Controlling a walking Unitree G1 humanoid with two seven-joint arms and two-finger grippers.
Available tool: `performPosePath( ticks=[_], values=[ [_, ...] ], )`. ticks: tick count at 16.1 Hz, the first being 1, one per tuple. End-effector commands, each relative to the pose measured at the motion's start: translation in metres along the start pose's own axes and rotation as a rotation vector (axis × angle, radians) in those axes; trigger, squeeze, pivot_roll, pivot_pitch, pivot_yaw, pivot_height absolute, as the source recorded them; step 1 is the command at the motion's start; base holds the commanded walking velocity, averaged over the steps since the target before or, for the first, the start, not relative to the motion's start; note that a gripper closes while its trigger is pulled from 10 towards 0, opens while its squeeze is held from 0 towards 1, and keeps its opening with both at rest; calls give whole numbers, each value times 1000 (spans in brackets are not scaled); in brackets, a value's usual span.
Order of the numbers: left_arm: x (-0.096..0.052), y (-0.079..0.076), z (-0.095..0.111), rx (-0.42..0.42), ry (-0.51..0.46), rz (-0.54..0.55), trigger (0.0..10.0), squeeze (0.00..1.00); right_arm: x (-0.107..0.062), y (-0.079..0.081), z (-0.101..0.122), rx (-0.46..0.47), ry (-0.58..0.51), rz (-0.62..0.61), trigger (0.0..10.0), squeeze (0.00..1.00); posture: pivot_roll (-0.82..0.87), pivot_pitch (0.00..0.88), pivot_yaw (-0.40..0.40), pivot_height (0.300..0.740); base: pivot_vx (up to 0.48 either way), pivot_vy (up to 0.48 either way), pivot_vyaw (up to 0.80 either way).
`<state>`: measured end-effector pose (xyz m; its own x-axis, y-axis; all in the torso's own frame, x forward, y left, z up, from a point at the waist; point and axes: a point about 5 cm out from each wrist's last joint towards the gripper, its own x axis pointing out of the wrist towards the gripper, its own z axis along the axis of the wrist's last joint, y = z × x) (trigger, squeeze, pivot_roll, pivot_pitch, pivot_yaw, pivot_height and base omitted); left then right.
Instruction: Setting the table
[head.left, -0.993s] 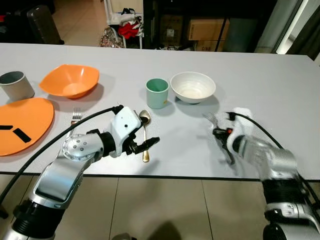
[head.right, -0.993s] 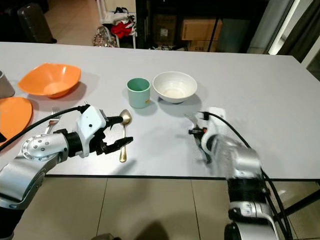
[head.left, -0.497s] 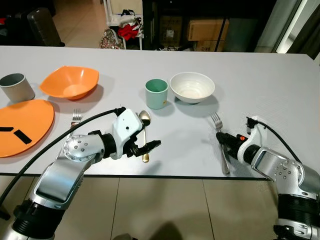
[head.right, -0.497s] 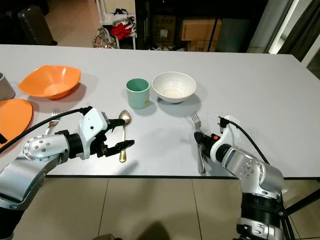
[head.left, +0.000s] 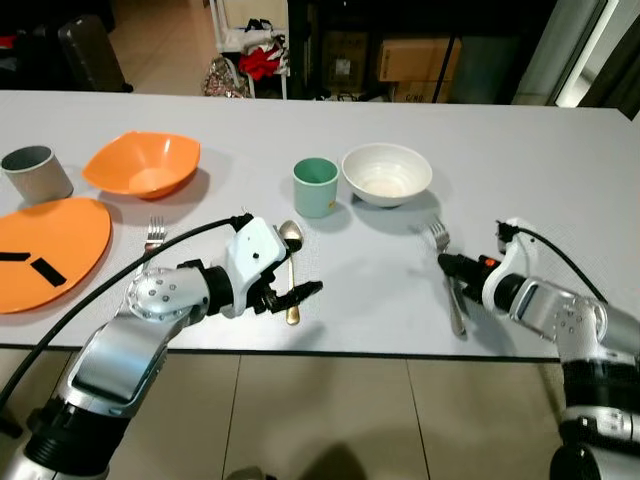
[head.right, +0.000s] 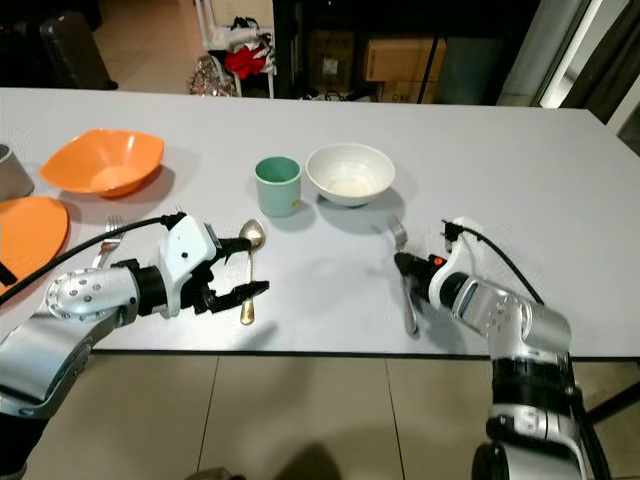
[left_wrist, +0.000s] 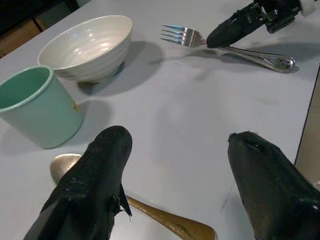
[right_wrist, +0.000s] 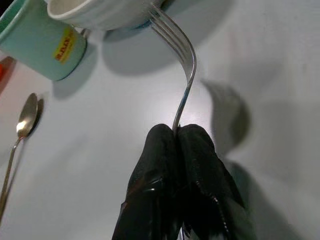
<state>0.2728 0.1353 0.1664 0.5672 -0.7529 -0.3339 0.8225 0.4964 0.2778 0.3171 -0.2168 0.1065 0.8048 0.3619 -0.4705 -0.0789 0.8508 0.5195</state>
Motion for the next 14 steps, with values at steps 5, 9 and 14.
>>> performPosePath(
  ticks=[5, 9, 14],
  values=[
    [-2, 4, 3, 16, 8, 0, 10000, 0, 8, -5, 4, -11, 3, 25, 10000, 906, 38, 0, 35, 740, 0, 0, 0],
    [-3, 6, 4, 22, 10, 5, 10000, 0, 10, -13, 7, -43, -13, -4, 10000, 1000, 42, 0, 40, 740, 0, 0, 0],
    [-3, 10, 8, 18, -10, 19, 10000, 0, -7, -11, 22, -149, -72, 1, 10000, 1000, 35, 0, 44, 740, 0, 0, 0]
  ],
)
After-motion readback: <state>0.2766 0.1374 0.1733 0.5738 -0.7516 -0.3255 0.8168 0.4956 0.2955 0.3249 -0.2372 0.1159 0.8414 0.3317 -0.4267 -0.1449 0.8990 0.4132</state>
